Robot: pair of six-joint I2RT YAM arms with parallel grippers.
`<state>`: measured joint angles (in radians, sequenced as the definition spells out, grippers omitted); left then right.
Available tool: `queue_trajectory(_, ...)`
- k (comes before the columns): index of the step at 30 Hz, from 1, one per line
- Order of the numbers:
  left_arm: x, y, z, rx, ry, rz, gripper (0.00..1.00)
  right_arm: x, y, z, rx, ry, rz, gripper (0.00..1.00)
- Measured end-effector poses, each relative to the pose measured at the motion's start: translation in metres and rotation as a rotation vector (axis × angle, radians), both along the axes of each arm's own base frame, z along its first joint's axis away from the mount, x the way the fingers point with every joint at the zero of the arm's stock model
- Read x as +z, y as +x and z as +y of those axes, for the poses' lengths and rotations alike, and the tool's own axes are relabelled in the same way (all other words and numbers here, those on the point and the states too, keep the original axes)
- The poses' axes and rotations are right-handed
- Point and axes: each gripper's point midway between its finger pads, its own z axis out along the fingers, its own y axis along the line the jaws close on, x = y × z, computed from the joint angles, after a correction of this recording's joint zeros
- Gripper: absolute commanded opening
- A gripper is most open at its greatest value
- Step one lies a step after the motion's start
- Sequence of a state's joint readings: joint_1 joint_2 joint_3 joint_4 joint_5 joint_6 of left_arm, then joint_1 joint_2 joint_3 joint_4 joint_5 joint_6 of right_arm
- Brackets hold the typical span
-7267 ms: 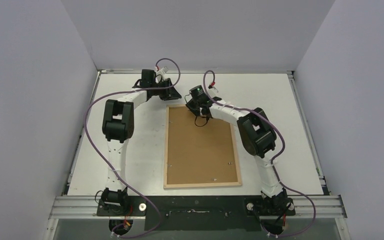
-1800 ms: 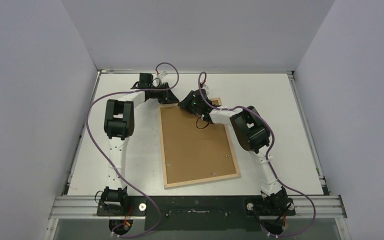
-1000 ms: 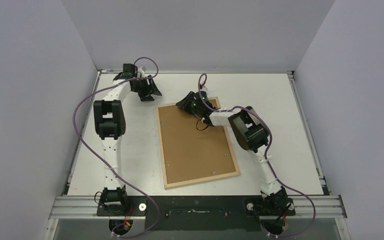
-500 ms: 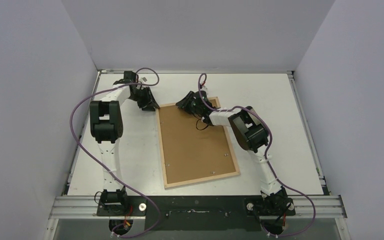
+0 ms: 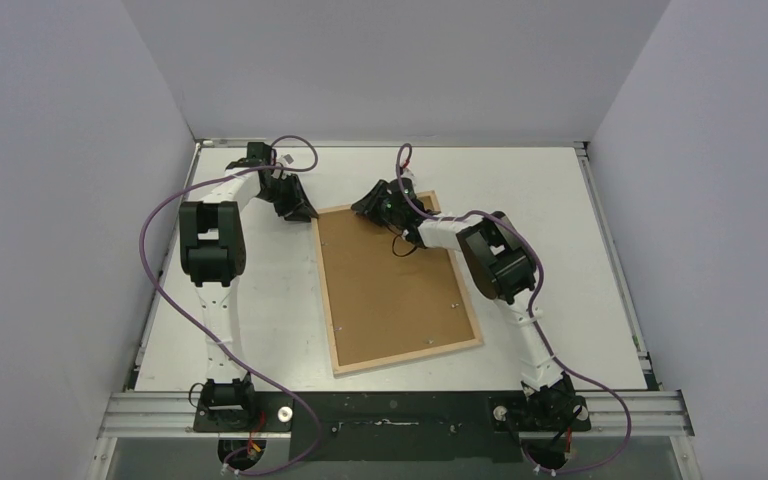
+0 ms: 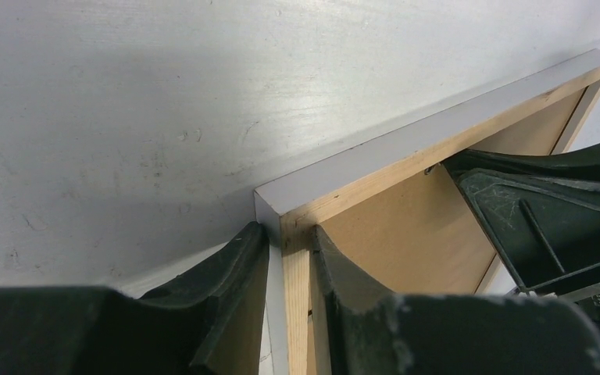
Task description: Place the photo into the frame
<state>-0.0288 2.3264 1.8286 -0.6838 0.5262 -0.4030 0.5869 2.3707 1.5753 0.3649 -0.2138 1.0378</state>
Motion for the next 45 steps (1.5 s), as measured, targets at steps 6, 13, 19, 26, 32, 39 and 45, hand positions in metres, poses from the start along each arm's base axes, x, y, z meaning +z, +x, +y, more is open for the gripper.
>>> queue_trajectory(6, 0.000, 0.000, 0.000, -0.004, -0.001, -0.001, 0.21, -0.001, 0.002, 0.006, 0.048, 0.042, -0.025, 0.24)
queue_trajectory(13, -0.001, 0.000, 0.000, -0.014, -0.002, 0.001, 0.21, -0.001, 0.002, 0.005, 0.060, 0.041, -0.030, 0.25)
queue_trajectory(19, 0.000, 0.000, 0.000, -0.014, 0.000, 0.002, 0.22, 0.001, 0.002, 0.005, 0.065, 0.021, -0.027, 0.34)
queue_trajectory(26, -0.001, -0.001, -0.002, -0.005, -0.013, 0.015, 0.32, 0.013, 0.006, -0.011, 0.021, -0.053, 0.012, 0.48)
queue_trajectory(32, 0.003, -0.001, -0.006, 0.005, -0.043, 0.027, 0.44, 0.048, 0.020, -0.057, -0.049, -0.100, 0.025, 0.55)
queue_trajectory(39, 0.007, -0.005, -0.009, 0.003, -0.062, 0.030, 0.55, 0.109, 0.016, -0.160, -0.170, -0.235, 0.002, 0.69)
queue_trajectory(45, 0.007, -0.035, -0.008, 0.008, -0.056, 0.069, 0.54, 0.091, -0.021, -0.231, -0.209, -0.393, 0.112, 0.71)
